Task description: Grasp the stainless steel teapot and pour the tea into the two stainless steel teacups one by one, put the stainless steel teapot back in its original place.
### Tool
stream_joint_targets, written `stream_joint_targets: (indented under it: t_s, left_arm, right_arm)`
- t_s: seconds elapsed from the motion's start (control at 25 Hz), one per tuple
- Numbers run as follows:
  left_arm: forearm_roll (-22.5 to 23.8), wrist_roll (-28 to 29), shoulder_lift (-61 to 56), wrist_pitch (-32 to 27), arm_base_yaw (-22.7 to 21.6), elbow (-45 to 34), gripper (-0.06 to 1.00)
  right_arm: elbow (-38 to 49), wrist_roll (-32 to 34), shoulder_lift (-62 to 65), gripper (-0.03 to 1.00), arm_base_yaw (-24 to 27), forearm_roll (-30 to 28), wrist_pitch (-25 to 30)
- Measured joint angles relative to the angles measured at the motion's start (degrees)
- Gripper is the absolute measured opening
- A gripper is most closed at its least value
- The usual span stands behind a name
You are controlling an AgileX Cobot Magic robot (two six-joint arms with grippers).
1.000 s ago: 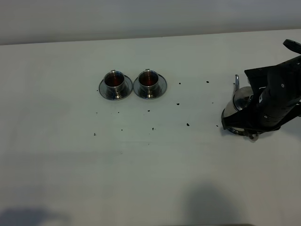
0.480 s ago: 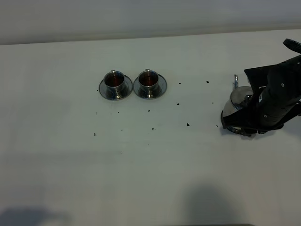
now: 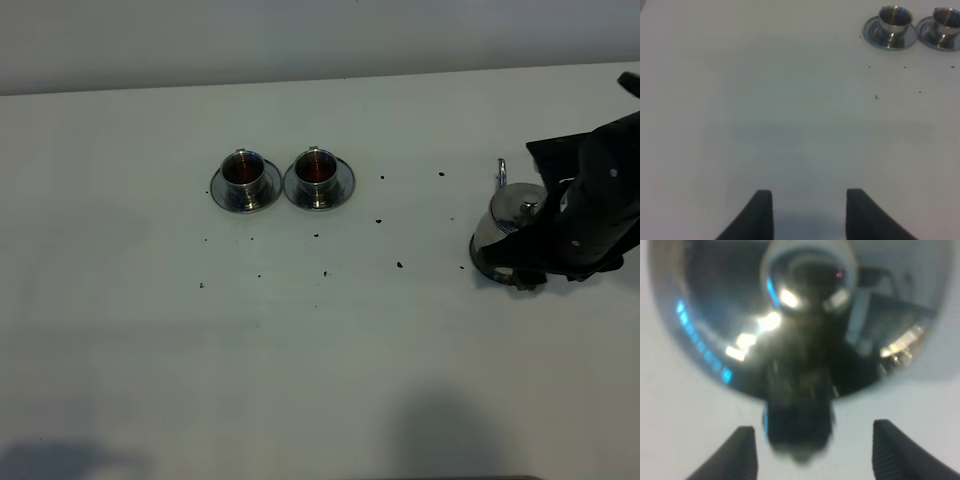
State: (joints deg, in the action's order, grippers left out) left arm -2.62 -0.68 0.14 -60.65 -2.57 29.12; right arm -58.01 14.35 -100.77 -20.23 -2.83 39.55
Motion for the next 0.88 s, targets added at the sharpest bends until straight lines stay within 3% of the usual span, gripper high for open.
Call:
stream_joint_targets:
  t_s: [0.28,0.44,0.88]
  left_arm:
    - [0.0,0.0,0.0,0.0,0.0,0.0,0.38]
    - [0.0,0.0,0.0,0.0,0.0,0.0,0.38]
    - [0.0,0.0,0.0,0.0,0.0,0.0,0.38]
  right_arm:
    - [0.31,-2.87,9.86,0.5,-0.57,0.0,13.88]
    - [5.52,-7.48,20.18,0.5,-0.58,0.02,19.6]
    - [24.99,-15.56,56.94,0.5,-0.58,1.84,22.69]
